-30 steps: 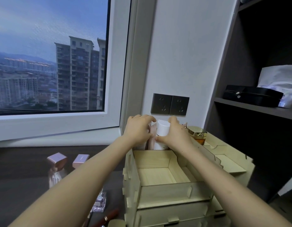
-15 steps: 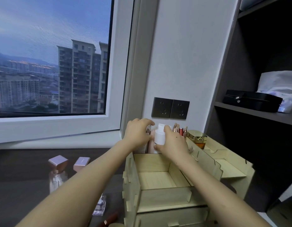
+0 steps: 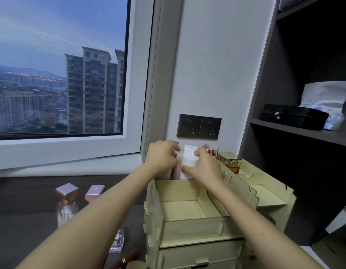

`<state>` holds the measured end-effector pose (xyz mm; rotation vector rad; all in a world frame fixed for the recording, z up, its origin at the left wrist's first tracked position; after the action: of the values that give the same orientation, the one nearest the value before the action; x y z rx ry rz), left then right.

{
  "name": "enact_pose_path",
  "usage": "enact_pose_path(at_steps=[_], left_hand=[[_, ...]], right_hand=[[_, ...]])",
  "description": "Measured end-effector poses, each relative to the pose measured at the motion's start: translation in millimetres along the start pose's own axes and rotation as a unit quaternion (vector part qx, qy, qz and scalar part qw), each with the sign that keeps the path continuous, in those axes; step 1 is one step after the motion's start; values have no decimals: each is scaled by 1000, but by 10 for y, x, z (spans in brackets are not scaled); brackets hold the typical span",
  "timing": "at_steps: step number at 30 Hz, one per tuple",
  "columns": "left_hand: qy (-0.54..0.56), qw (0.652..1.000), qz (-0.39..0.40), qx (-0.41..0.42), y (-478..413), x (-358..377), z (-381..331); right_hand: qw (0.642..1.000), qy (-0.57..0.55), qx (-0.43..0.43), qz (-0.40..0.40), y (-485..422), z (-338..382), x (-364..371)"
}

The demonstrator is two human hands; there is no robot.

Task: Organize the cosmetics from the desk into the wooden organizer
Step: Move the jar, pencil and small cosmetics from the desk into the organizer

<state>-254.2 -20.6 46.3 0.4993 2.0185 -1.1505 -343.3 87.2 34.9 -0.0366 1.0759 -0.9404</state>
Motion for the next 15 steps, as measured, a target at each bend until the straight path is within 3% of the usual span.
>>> enact_pose_path(at_steps=[10,13,15], left_hand=[[32,999,12,-9,-49,-92,-44],[100,995,13,-16,-154,-177,-89],[74,997,26,3,-245,-189,-131]], right_hand=[[992,-68,-28,-99,5,-33,-45],[982,-125,-21,-137,-39,-4,-285],[975,-145,-23,-164,-37,17,-512]])
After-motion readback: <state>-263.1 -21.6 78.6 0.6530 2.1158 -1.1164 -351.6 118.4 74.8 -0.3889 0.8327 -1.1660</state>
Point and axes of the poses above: each hand's wrist, its own y-axis away from the middle knuckle, its own x-axis out of the palm, z = x × y, the point moved 2 cm from there along -y, towards the middle knuckle, and after that the axes turned 2 degrees about x, right-handed, at the moved point
